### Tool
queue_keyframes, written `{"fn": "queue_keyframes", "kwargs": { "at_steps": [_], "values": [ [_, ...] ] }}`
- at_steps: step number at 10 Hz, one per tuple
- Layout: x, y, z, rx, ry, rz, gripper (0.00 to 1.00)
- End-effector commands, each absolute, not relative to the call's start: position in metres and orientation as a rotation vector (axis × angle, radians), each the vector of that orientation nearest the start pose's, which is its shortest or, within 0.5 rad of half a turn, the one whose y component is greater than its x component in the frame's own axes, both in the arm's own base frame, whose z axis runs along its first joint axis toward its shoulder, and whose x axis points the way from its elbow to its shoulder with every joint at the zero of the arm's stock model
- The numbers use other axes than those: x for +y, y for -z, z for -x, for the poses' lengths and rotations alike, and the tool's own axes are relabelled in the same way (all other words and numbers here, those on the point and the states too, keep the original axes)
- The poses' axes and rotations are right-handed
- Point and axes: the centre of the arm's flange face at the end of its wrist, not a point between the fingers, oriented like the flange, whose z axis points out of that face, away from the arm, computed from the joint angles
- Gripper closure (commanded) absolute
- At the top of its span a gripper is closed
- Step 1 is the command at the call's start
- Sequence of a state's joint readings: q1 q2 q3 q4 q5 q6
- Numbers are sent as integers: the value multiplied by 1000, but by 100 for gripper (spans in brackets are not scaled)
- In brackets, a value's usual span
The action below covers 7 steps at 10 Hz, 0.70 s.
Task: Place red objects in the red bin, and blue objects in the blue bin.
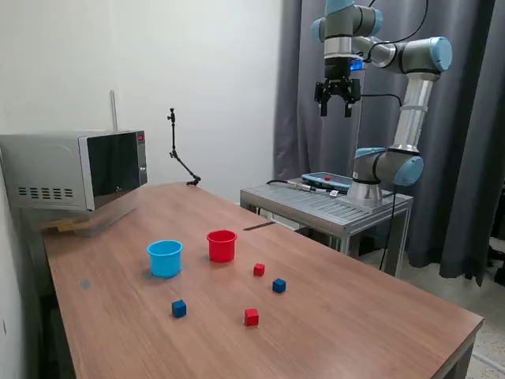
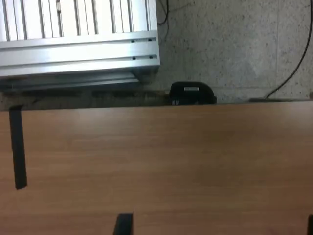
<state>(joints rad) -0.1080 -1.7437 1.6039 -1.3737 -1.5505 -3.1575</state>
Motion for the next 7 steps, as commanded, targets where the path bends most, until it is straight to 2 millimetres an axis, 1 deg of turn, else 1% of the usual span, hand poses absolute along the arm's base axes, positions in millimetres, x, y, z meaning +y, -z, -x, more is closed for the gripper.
{"fn": "queue_keyframes", "kwargs": {
  "at_steps": [1, 3, 4, 7],
  "values": [
    [-87, -536, 430, 2333, 32, 2117, 0],
    [-84, -538, 438, 2342, 21, 2116, 0],
    [-83, -535, 448, 2345, 14, 2119, 0],
    [-79, -497, 495, 2329, 49, 2116, 0]
  ]
}}
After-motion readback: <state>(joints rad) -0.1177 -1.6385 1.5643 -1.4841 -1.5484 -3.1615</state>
